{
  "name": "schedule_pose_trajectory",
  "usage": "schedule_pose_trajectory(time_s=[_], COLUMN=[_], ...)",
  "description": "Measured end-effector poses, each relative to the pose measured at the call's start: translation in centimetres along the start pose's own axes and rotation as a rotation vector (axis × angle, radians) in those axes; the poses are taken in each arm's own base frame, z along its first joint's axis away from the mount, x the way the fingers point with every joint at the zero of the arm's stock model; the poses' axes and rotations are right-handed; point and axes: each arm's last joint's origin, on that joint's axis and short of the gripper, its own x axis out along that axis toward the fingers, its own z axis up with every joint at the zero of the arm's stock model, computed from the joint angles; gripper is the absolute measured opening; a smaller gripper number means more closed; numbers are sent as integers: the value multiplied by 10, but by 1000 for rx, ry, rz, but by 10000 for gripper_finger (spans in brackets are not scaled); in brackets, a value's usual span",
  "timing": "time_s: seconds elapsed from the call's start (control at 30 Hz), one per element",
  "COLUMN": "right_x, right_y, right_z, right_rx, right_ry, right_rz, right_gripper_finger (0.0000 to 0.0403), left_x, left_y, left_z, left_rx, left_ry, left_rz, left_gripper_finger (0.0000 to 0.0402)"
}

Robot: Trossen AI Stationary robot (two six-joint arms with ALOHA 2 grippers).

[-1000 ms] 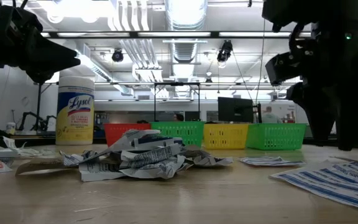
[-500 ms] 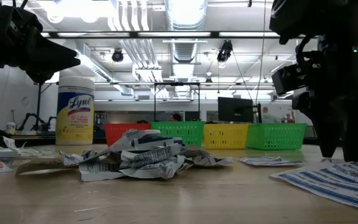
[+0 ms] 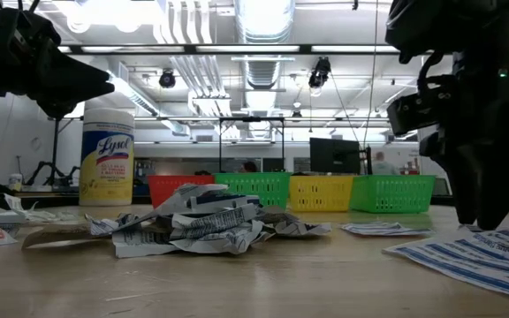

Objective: Pick & Place First Aid Supplies
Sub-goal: Put the blue bandage into the right green basket

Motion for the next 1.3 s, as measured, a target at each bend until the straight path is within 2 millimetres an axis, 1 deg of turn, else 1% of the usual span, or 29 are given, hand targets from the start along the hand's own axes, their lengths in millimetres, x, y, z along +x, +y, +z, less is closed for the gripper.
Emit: schedule_pose_trajectory(time_s=[0.17, 0.57, 0.7, 0.9, 1.1, 1.3], right_x=[0, 2, 2, 1, -9, -29], right_y=[-2, -13, -13, -13, -10, -7], right_z=[1, 8, 8, 9, 14, 24], right_rx=[7, 56, 57, 105, 105, 107], right_ry=[1, 12, 10, 6, 17, -30], right_rz=[-2, -4, -4, -6, -35, -10], right_gripper_finger=[152, 74, 55, 32, 10, 8], left_x=[0, 0, 0, 0, 0, 0], left_y=[0, 0, 0, 0, 0, 0], left_z=[0, 0, 0, 0, 0, 0], left_rx=[-6, -8, -8, -8, -8, -9], left_ry=[0, -1, -1, -1, -1, -2], left_rz=[0, 0, 0, 0, -1, -1], left_gripper_finger=[131, 131, 131, 131, 131, 131])
